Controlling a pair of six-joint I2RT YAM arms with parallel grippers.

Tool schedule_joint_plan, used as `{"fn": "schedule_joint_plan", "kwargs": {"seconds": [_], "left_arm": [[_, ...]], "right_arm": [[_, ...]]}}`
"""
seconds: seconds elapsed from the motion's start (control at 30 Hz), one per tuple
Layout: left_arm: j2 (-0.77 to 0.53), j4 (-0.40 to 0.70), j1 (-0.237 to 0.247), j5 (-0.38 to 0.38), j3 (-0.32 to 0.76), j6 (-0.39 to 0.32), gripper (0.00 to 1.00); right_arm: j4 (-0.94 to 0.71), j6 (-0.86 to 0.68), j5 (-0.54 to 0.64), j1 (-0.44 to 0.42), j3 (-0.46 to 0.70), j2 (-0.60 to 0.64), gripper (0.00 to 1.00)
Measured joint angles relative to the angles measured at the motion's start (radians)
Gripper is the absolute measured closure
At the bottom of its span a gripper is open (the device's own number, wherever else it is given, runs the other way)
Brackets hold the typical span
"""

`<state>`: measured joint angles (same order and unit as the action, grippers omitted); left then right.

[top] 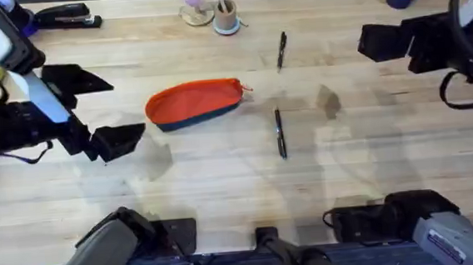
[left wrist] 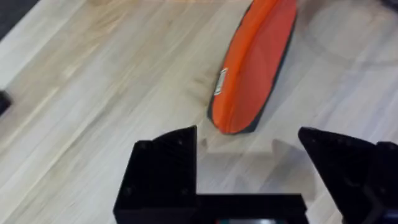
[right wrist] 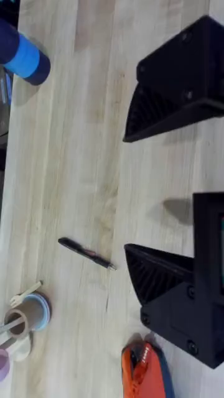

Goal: Unzip the bag, pick up the pens from the table one at a time and place them inside, then zip the bag closed.

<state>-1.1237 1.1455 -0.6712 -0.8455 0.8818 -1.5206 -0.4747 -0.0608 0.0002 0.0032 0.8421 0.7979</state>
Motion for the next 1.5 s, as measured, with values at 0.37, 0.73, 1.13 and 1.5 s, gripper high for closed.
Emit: {"fn": "schedule_joint_plan", "kwargs": {"seconds": [0.37,0.73,1.13,1.5], "left_arm": [[-0.151,0.037,0.0,-0.06,0.0,-0.183,0.008],[-0.154,0.034,0.0,-0.059,0.0,-0.194,0.008],[-0.204,-0.042,0.0,-0.055,0.0,-0.154,0.008],[-0.327,-0.052,0.025,-0.056,0.0,-0.14,0.007]], "right_arm": [[-0.003,0.0,0.0,0.0,0.0,0.0,0.005],[-0.004,0.0,0.0,0.0,0.0,0.0,0.004],[-0.004,0.0,0.0,0.0,0.0,0.0,0.005],[-0.004,0.0,0.0,0.0,0.0,0.0,0.005]]}}
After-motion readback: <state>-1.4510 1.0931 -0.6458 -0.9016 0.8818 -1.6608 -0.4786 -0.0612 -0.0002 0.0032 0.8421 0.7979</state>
